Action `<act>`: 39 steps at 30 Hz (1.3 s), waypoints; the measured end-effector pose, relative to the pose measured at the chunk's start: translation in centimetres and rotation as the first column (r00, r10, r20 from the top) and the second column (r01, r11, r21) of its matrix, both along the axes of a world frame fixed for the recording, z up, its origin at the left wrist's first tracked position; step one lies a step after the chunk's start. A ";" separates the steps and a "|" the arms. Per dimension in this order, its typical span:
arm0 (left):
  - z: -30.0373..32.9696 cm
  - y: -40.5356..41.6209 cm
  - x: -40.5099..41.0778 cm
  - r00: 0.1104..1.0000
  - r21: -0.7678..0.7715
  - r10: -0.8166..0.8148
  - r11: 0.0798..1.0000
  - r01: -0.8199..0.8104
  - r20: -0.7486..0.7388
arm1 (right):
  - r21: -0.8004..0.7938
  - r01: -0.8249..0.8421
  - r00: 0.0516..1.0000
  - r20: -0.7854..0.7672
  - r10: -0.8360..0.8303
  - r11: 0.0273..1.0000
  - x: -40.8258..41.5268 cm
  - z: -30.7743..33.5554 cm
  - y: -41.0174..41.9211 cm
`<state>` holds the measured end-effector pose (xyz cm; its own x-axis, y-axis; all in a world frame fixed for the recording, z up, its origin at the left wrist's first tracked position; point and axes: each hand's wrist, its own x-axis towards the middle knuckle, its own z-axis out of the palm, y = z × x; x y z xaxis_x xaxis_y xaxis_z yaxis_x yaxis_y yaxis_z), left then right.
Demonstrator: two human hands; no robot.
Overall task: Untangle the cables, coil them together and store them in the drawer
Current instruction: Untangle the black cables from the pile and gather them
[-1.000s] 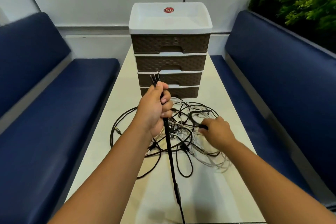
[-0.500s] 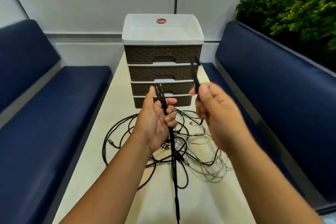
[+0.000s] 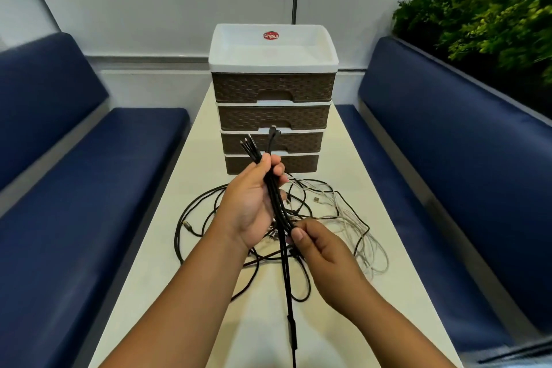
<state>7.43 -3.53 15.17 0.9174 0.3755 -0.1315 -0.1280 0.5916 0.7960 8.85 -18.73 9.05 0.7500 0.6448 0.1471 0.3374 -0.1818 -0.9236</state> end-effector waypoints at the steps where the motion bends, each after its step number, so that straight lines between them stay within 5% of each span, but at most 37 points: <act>1: 0.0 -0.1 0.0 1.000 -0.003 0.005 1.000 -0.005 0.004 | 0.005 -0.002 1.000 -0.012 0.003 1.000 -0.1 -0.3 -0.1; 9: 0.5 -0.3 0.1 0.992 -0.140 -0.002 0.990 0.020 0.127 | -0.024 -0.009 1.000 -0.027 0.008 1.000 -0.7 -2.6 -1.0; 16: 0.4 -0.1 0.0 0.989 -0.082 0.019 0.997 -0.007 0.147 | -0.013 -0.099 0.978 -0.185 0.095 0.995 -0.4 -2.8 -1.3; 19: 1.3 1.3 -0.2 0.984 -0.031 0.067 0.998 -0.062 0.164 | -0.207 -0.201 0.970 -0.182 0.164 0.958 0.9 -4.0 -2.5; 21: 1.9 2.7 -0.5 0.979 -0.020 0.095 0.995 -0.093 0.180 | -0.418 -0.007 0.989 0.130 0.067 0.909 3.3 -6.2 -3.7; 24: 2.4 4.3 -0.9 0.979 -0.036 0.122 0.992 -0.117 0.166 | -0.365 0.334 0.894 0.414 -0.170 0.869 6.6 -7.4 -5.0; 28: 1.7 4.9 -0.9 0.993 -0.032 0.121 0.992 -0.121 0.016 | -0.169 0.509 0.850 0.252 -0.462 0.844 8.9 -2.6 -4.7; 30: 0.9 5.0 -0.7 0.991 -0.030 0.055 0.998 -0.059 -0.125 | 0.021 0.463 0.880 0.107 -0.462 0.886 8.6 0.8 -3.9; 33: -0.7 4.2 -0.5 0.934 -0.054 -0.063 0.997 0.046 -0.351 | 0.251 0.273 0.933 0.167 -0.319 0.929 6.5 5.7 -2.5; 39: -3.4 2.6 -0.7 0.875 -0.252 -0.207 0.962 0.102 -0.437 | 0.202 -0.115 0.950 0.308 0.048 0.973 3.0 8.7 -0.4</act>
<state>6.75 -0.89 11.81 0.7791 0.1481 -0.6091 0.3250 0.7355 0.5945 11.80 -19.17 17.80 0.5959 0.6300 0.4979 0.6094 0.0490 -0.7913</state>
